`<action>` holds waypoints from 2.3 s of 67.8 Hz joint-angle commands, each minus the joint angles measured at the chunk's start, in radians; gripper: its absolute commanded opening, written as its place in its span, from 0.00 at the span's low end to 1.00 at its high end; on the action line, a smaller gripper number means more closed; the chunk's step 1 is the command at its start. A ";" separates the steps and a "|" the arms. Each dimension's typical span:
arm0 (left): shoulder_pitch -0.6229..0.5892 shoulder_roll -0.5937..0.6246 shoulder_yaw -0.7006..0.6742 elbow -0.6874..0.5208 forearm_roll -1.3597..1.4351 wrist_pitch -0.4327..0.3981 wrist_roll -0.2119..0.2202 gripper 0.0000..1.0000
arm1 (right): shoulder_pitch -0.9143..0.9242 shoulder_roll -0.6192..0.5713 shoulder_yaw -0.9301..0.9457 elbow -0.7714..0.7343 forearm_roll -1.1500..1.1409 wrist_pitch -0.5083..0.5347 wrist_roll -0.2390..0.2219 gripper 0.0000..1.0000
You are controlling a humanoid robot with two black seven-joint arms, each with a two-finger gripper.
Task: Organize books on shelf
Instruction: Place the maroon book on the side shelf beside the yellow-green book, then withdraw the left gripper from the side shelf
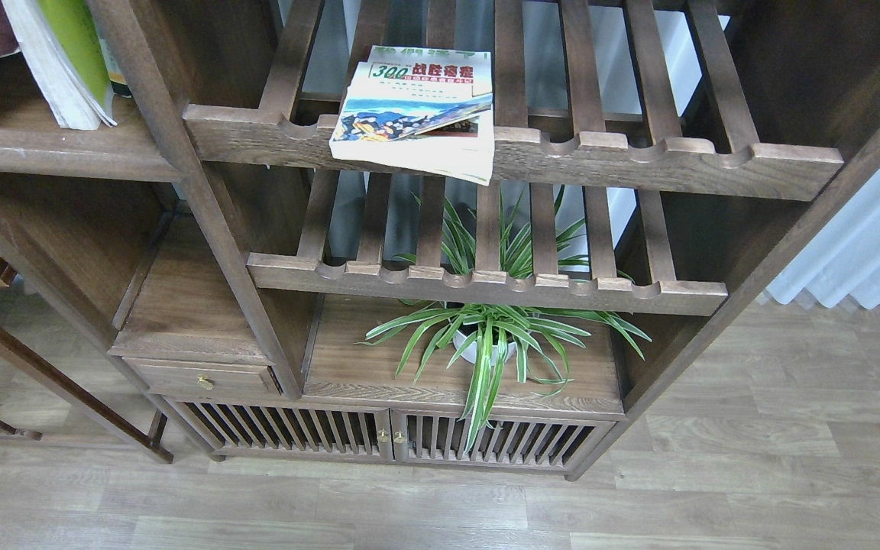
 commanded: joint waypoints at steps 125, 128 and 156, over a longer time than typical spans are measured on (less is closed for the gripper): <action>0.032 0.009 0.172 0.053 -0.224 0.000 -0.090 0.56 | 0.007 -0.006 0.006 -0.002 0.020 0.000 0.023 0.99; 0.073 0.007 0.148 0.031 -0.224 0.000 -0.090 0.56 | 0.007 -0.006 0.006 -0.002 0.020 0.000 0.023 0.99; 0.540 -0.089 -0.010 -0.232 -0.369 0.000 -0.096 0.62 | 0.014 0.001 0.011 -0.001 0.020 0.000 0.034 0.99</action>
